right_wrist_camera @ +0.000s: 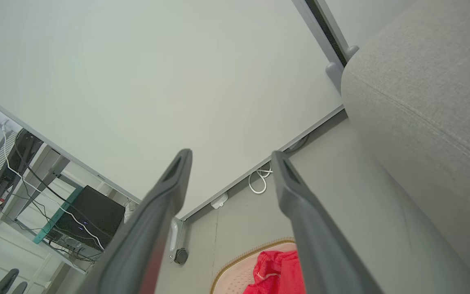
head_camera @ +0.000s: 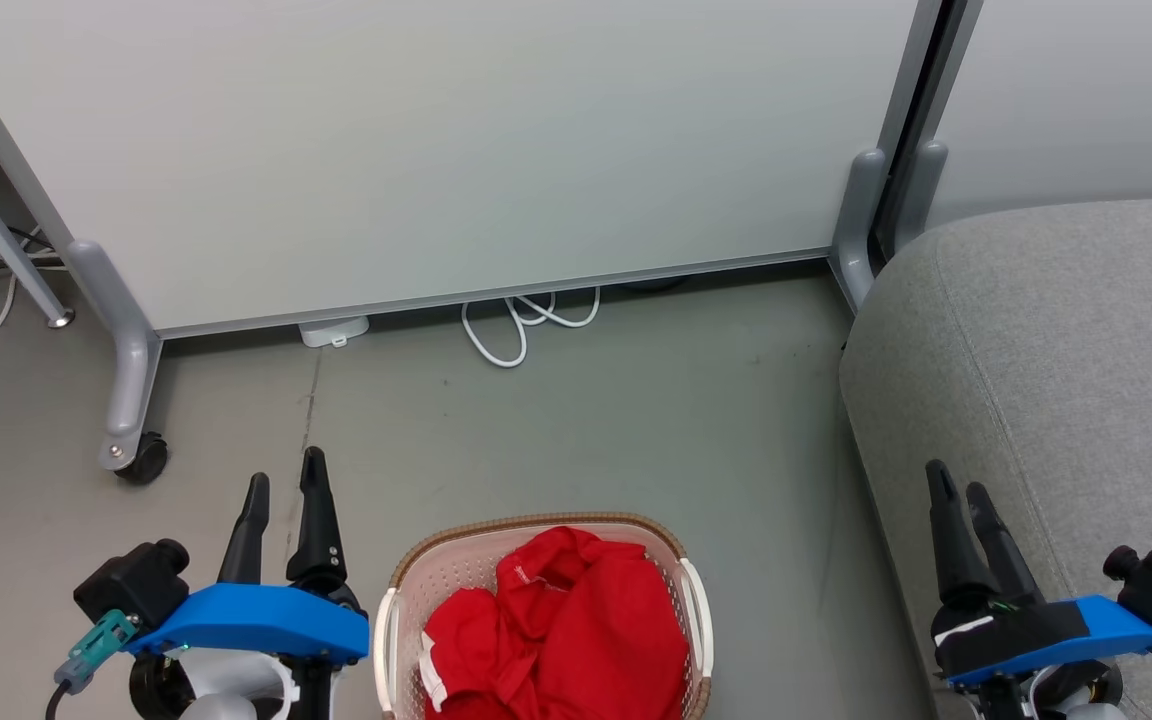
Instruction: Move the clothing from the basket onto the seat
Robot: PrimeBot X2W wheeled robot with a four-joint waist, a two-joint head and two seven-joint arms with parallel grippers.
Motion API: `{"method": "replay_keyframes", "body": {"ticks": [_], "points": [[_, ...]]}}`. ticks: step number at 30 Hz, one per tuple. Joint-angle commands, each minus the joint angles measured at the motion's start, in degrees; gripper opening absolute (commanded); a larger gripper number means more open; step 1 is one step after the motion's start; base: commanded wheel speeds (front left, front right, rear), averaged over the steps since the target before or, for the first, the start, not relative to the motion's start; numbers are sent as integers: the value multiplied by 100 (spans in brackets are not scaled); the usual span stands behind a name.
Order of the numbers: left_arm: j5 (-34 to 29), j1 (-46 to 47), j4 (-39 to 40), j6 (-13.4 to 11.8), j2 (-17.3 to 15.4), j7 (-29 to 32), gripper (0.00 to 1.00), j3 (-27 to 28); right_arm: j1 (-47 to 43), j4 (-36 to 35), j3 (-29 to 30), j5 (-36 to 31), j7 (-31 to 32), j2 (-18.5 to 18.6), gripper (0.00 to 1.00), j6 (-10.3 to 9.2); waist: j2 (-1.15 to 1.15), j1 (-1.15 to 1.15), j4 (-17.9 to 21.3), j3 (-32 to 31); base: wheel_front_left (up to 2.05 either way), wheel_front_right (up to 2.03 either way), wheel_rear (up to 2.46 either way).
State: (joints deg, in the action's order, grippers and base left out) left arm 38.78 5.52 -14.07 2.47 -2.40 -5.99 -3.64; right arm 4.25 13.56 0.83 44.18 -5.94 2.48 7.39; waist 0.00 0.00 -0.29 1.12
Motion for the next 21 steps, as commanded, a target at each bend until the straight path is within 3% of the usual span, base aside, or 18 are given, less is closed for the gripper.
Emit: {"method": "replay_keyframes", "body": {"ticks": [1, 21], "points": [[-190, 146, 41, -27, -46, -58, 100, -40, 137, -44, -14, -180, -62, 38, 100, 8, 0, 0, -3, 1, 0, 0, 0], [-1458, 226, -35, -111, -59, -369, 100, -276, 174, -3, -127, -1355, -373, 45, 100, 11, 0, 0, -21, 24, 0, 0, 0]]}}
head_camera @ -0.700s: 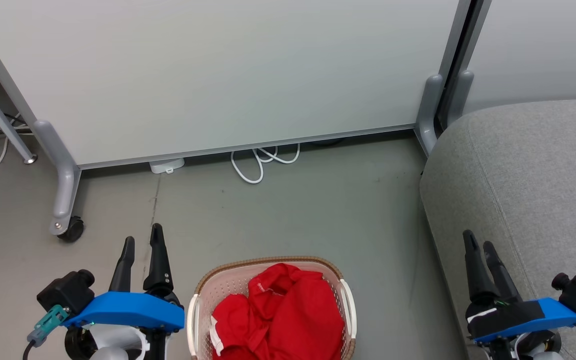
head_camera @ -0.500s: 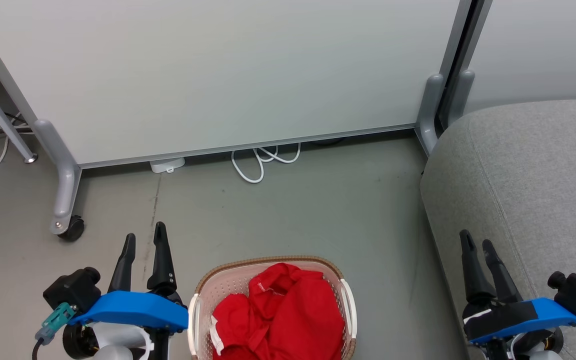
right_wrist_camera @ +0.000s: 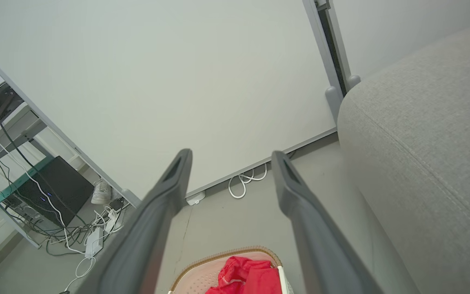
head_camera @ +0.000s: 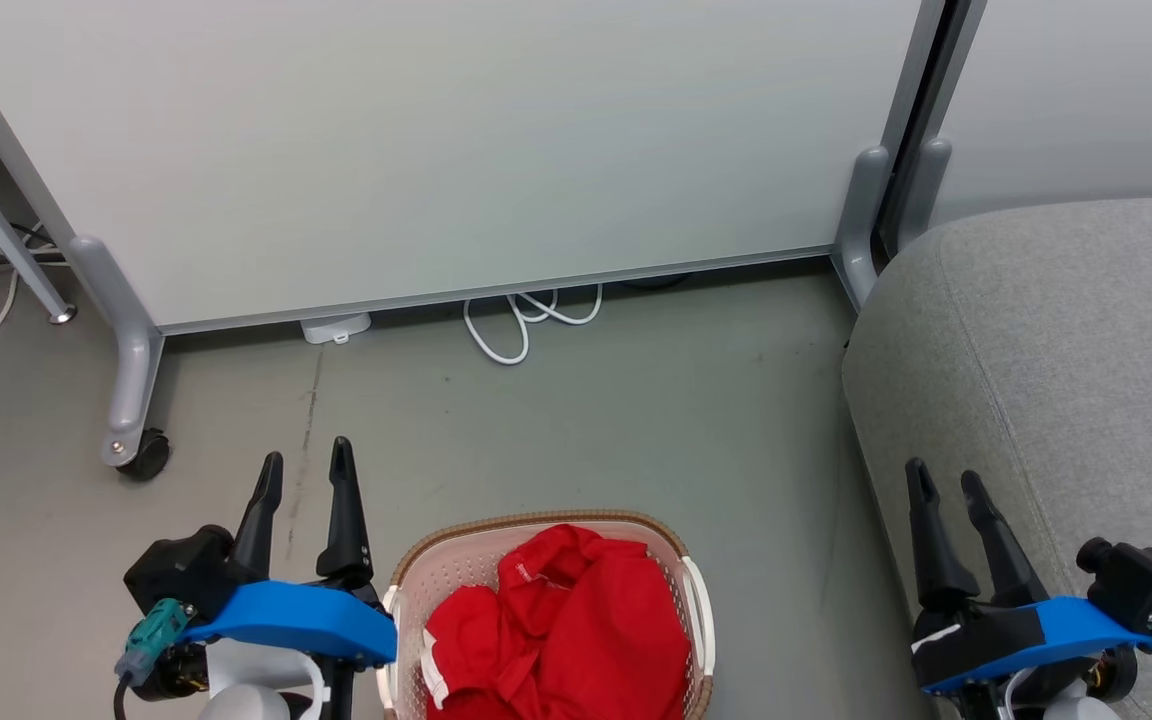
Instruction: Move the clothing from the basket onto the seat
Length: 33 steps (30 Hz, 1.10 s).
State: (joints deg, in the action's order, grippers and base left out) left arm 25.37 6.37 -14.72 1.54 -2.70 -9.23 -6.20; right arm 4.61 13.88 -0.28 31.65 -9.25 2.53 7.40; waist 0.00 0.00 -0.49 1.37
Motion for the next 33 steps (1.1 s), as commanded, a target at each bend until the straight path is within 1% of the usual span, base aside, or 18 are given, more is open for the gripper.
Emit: {"method": "replay_keyframes", "body": {"ticks": [1, 17, 33], "points": [[-174, 144, 27, -23, -29, -63, 100, -30, 138, -37, -21, -154, -55, 40, 100, 10, 0, 0, -3, -1, 0, 0, 0], [-1044, 175, 0, -76, -32, -269, 100, -168, 123, -29, -97, -942, -269, 44, 100, 12, 0, 0, -27, 11, 0, 0, 0], [-1770, 174, -74, -96, -32, -456, 100, -301, 128, -16, -187, -1652, -455, 47, 100, 13, 0, 0, -63, 0, 0, 0, 0]]}}
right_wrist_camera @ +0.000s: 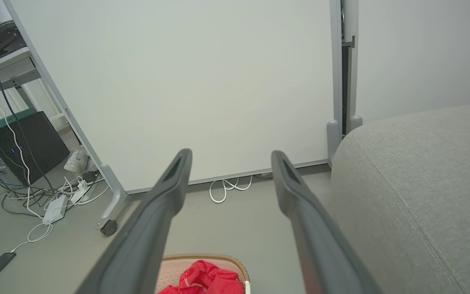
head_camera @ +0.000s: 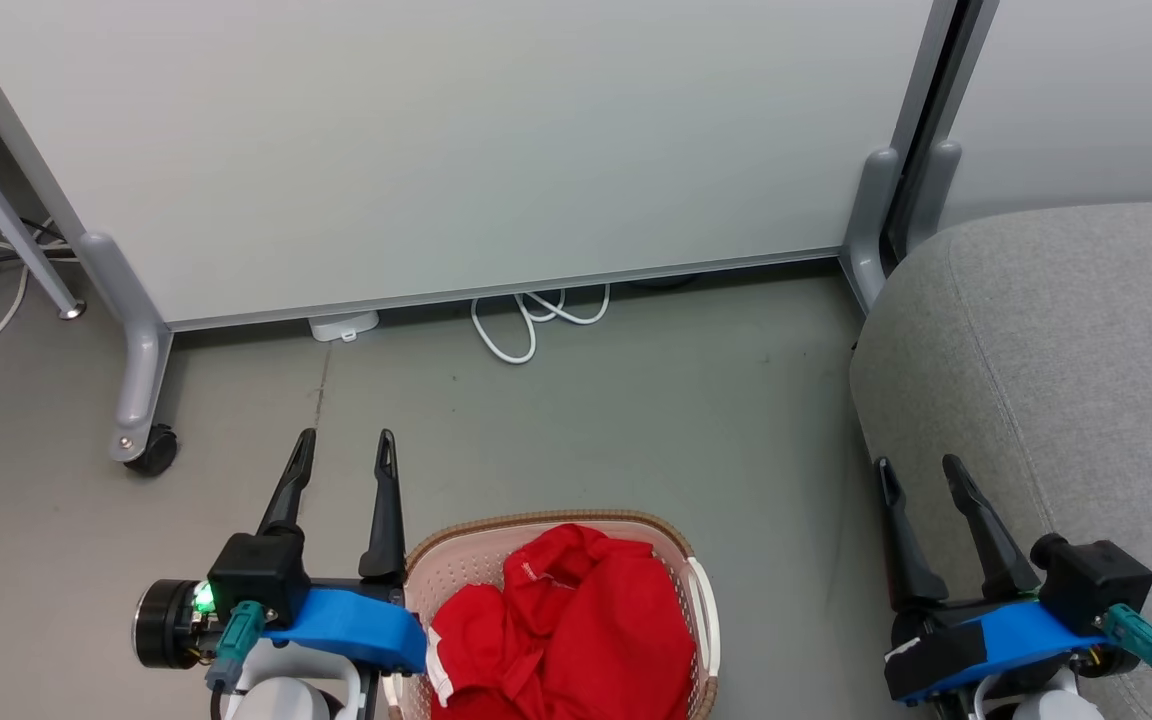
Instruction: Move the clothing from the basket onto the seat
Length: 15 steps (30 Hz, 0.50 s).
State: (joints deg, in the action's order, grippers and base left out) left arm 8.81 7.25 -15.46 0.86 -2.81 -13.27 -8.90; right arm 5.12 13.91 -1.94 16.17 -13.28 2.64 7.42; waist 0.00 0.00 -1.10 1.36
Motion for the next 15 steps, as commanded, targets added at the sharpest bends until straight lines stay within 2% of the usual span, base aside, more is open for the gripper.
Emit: {"method": "replay_keyframes", "body": {"ticks": [1, 15], "points": [[-151, 87, -1, -19, -20, -68, 100, -37, 78, -23, -28, -151, -57, 37, 100, 11, 0, 0, -3, 4, 0, 0, 0], [-580, 97, -146, 133, -17, -201, 100, -79, 63, -7, -91, -685, -206, 39, 100, 8, 0, 0, -5, 25, 0, 0, 0]]}}
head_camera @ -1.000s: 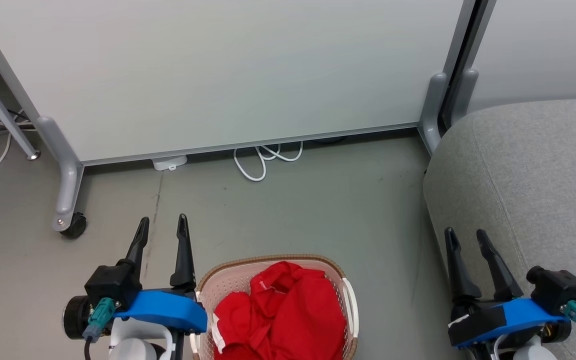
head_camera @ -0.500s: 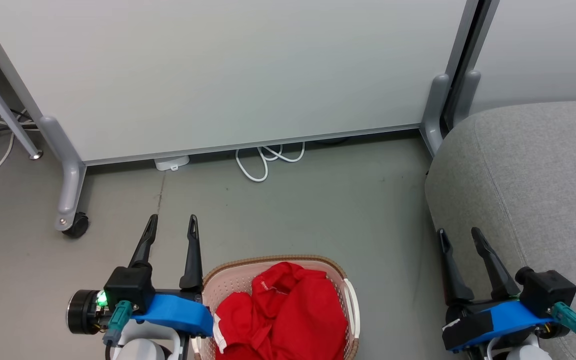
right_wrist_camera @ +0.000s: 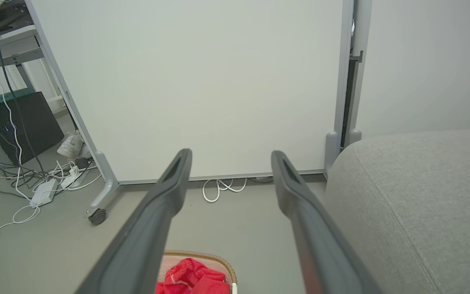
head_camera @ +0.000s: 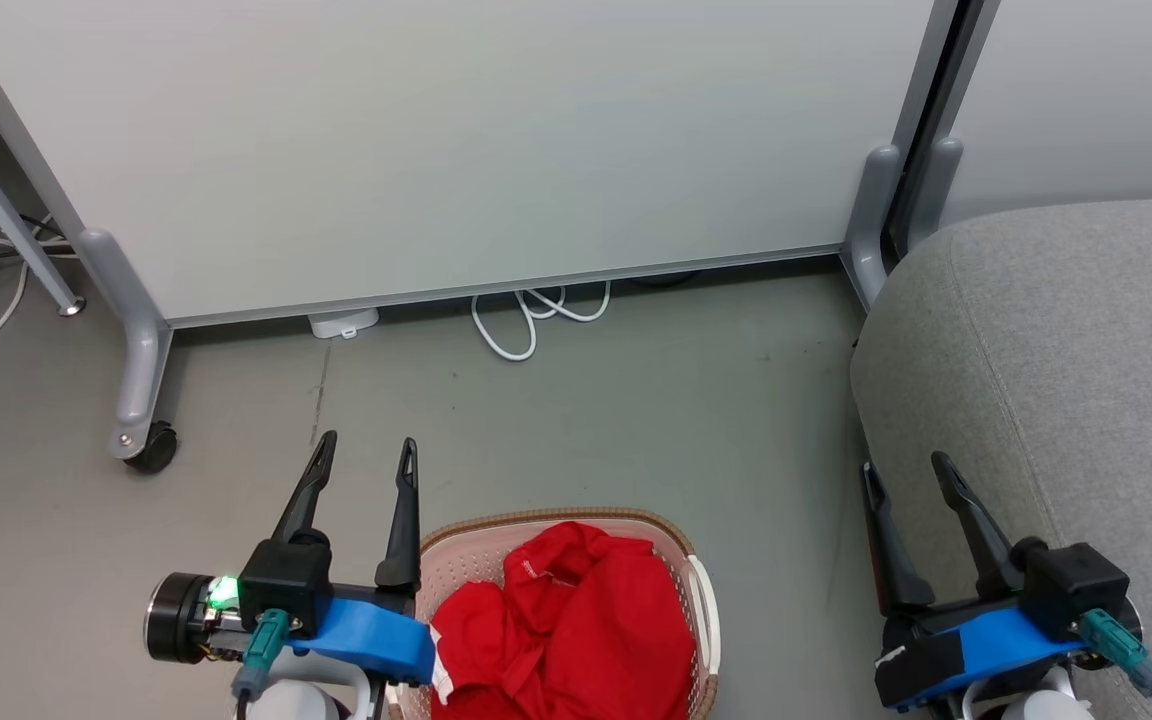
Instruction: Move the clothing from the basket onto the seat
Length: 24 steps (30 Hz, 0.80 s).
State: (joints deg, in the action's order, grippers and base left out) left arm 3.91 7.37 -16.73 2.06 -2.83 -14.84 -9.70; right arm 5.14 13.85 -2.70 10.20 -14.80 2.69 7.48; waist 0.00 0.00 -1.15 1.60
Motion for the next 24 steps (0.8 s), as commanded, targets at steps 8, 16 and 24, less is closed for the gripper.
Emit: {"method": "replay_keyframes", "body": {"ticks": [8, 16, 24], "points": [[103, 69, -132, 78, -12, -44, 100, -6, 65, 58, -14, -71, -44, 34, 100, 3, 0, 0, 4, -5, 0, 0, 0], [154, 90, -161, 54, -12, -44, 100, -38, 41, 50, -22, -84, -44, 34, 100, 3, 0, 0, 1, 5, 0, 0, 0], [-39, 426, -396, 261, -20, -43, 100, -166, 193, 14, -49, -112, -44, 33, 100, 3, 0, 0, 72, 225, 0, 0, 0]]}}
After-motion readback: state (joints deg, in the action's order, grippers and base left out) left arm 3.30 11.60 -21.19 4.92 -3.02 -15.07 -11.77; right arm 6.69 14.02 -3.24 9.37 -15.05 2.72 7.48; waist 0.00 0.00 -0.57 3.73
